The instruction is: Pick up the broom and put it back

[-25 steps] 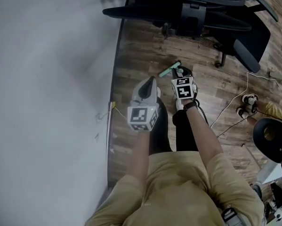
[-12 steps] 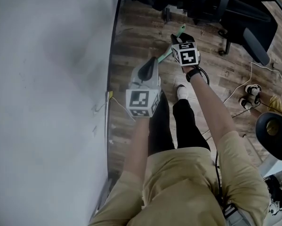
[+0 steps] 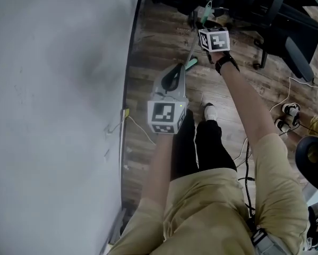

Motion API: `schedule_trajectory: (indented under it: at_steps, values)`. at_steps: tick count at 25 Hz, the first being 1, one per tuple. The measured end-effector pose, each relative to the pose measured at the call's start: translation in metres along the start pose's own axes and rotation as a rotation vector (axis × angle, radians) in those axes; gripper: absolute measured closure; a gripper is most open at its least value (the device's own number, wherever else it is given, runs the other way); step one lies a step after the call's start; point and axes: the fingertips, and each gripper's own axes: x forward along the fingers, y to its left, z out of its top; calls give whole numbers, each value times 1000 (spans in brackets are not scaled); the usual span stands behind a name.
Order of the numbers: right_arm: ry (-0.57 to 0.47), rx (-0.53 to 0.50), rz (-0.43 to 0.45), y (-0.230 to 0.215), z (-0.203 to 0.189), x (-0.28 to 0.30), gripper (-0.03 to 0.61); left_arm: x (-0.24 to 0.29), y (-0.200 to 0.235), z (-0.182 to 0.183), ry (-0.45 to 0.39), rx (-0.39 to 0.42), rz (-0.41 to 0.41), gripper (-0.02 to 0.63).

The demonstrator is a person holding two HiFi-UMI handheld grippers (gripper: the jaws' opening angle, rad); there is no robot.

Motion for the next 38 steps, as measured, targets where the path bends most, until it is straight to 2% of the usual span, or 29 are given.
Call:
schedule_trajectory:
  at_steps: [5,9,14,18,21,26,29,31,33,35,38]
  values:
    - [3,32,12,-8,1,21,485,5,5,-4,-2,9,-1,611]
    - [9,32,15,-11,-1,21,416,7,5,-4,0,14,-4,611]
    - [17,61,21,-13,-9,21,388,6,6,-5,5,4,3,611]
    - [12,69,40,-10,-10,21,311,4,7,-11,18,0,10,611]
    - [1,91,39,-10,-11,15,285,2,10,-11,13,11,25,611]
    - [-50,227,37,2,-19,-33,293,-3,9,-1,21,-17,41,611]
    - [-89,377,35,21,-36,-85,307,-18,3,11,23,-75,48,611]
    - [-99,413,20,36,-45,-127,325,-32,-7,17,34,-104,49,611]
    - [-94,350,-15,48,-45,-169,359,-44,-18,27,38,-86,60,611]
    - [-82,236,-59,58,-39,-209,422,-54,-30,43,35,-25,75,612]
    - [-85,140,-89,76,-20,-269,437,-75,-54,75,19,20,74,612]
